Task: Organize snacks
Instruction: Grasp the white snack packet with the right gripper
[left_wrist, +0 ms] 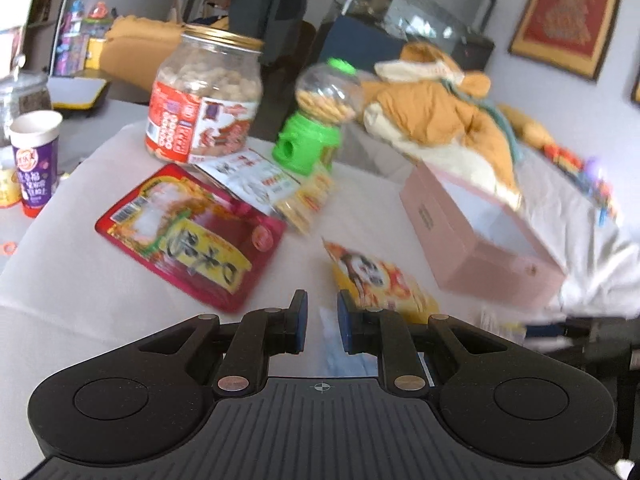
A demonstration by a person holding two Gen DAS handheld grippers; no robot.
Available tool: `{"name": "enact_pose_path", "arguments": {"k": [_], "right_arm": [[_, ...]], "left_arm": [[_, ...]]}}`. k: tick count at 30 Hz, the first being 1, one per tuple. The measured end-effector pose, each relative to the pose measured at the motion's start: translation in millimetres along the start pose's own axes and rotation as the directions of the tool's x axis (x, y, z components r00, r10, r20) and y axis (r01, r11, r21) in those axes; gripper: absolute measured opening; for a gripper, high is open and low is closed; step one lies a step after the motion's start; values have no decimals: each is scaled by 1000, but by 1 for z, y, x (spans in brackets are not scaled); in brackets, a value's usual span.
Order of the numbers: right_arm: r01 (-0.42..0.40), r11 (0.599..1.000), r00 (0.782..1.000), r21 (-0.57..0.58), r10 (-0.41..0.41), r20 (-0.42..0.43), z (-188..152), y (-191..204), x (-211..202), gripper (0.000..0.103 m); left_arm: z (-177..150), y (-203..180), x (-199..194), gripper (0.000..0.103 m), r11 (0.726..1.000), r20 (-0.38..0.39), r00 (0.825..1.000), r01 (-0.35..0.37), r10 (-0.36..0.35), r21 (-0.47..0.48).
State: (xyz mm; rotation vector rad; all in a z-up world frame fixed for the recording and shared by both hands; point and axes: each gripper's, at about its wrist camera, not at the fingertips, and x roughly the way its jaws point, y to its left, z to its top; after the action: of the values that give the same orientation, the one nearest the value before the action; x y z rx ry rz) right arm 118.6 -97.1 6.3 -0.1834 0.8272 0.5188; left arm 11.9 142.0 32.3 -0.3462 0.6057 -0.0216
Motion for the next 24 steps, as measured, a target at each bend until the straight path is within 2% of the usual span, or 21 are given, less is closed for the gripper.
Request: {"name": "enact_pose_path", "arguments": {"k": [4,8,10,12,14,17,18,21,24], "right_arm": [[22,999,997,46,-25,67,-13,-3,-1,87],[48,998,992,27,-50,117,-27,5,-5,90],[42,998,991,37,-46,123,-29,2,-9,90],[38,997,991,71,-47,129,-31,-3,-11,90],[39,993,989,113,-54,135,-32,-8,-13,90],[32,989,988,142,-53,144,-34,-12,-14,90],[34,989,988,142,-55,144,-34,-12,-14,90],[45,991,988,129,-64,142,-34,-8,-13,90],[38,991,988,132,-57,145,-34,-9,-14,90]], "left_arm": [[-9,-36,3,19,991,-39,998,-51,56,125],[-10,-61,1,19,974,-23,994,-96,103,207],[-6,-64,-4,20,972,12,992,-125,125,200],[1,-57,-10,20,981,54,989,-140,134,135],[10,-49,-11,20,990,80,991,-117,111,82],[35,-47,8,20,996,69,998,3,-9,90],[45,-46,20,20,995,64,998,24,-30,94],[64,-40,56,20,996,8,1000,6,-7,95],[64,-33,80,20,997,-105,994,34,-27,65]]}}
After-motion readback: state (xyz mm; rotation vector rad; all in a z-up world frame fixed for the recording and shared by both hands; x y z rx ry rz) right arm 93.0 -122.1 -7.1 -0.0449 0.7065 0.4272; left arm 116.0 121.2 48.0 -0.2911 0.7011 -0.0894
